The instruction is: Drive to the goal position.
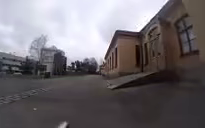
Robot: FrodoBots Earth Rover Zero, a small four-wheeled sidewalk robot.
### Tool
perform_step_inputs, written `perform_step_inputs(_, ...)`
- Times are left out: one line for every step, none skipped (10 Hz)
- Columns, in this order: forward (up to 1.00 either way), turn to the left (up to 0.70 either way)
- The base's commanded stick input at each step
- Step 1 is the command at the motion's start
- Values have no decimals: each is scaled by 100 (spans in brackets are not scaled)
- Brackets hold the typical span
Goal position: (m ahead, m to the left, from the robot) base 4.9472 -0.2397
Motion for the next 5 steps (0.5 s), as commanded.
perform_step_inputs(100,0)
perform_step_inputs(100,0)
perform_step_inputs(100,0)
perform_step_inputs(100,0)
perform_step_inputs(100,0)
